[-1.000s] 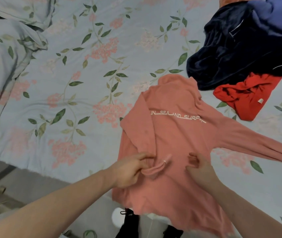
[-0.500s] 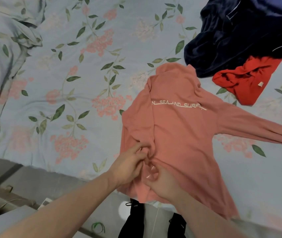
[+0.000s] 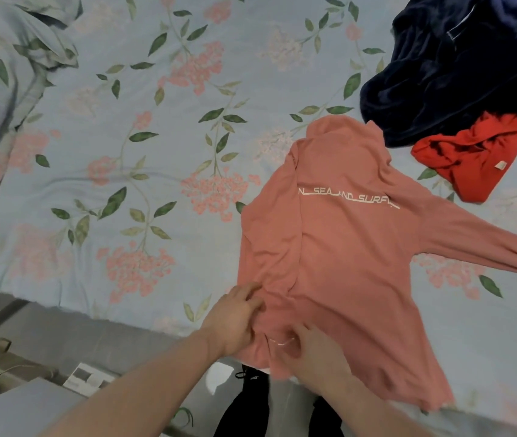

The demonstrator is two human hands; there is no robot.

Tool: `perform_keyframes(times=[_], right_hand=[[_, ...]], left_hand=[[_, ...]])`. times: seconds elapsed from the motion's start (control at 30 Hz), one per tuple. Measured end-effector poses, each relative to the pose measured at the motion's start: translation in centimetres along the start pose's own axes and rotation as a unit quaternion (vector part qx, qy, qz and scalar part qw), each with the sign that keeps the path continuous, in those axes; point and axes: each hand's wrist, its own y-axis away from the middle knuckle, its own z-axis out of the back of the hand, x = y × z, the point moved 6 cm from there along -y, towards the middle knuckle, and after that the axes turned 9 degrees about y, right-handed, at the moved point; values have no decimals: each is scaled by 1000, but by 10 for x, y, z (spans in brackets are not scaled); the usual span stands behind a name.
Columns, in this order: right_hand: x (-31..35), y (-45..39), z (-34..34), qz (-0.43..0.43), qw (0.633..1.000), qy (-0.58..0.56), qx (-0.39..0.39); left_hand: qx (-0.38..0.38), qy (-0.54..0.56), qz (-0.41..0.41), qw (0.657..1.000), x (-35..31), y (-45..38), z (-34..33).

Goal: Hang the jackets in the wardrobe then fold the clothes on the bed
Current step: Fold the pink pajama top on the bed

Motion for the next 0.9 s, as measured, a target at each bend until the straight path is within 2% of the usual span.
perform_keyframes(times=[0.07, 0.13, 0.23, 0.33, 0.4, 0.5, 0.53, 0.6, 0.67, 0.7, 0.77, 0.9], right_hand=[[2, -3, 5, 7, 1000, -1, -24], [2, -7, -2, 10, 1000, 18, 15], [1, -14, -18, 18, 995, 14, 96], [-2, -25, -1, -5, 999, -20, 40], [-11, -32, 10, -18, 1000, -11, 4], [-22, -31, 2, 10, 995, 54, 81], [-25, -29, -4, 22, 991, 65, 112], [-29, -26, -9, 35, 991, 44, 125], [-32, -26, -2, 28, 994, -42, 94], [-35, -26, 5, 13, 992, -99, 74], [-56, -24, 26, -27, 984, -172, 25], [-141, -16, 73, -96, 966, -207, -118]], left_hand=[[-47, 5, -36, 998, -8, -6, 12], [-66, 15, -58, 996, -13, -14, 17], [-2, -27, -35, 999, -11, -29, 15], [102, -78, 28, 991, -7, -48, 19], [89, -98, 18, 991, -15, -59, 32], [1, -76, 1, 997, -24, -72, 46], [1, -62, 9, 998, -25, -75, 44], [67, -72, 42, 994, -23, -77, 29], [117, -106, 75, 985, -22, -78, 18], [116, -111, 90, 983, -23, -78, 18], [76, -112, 110, 985, -35, -83, 20], [-43, -129, 94, 986, -86, -96, 25]])
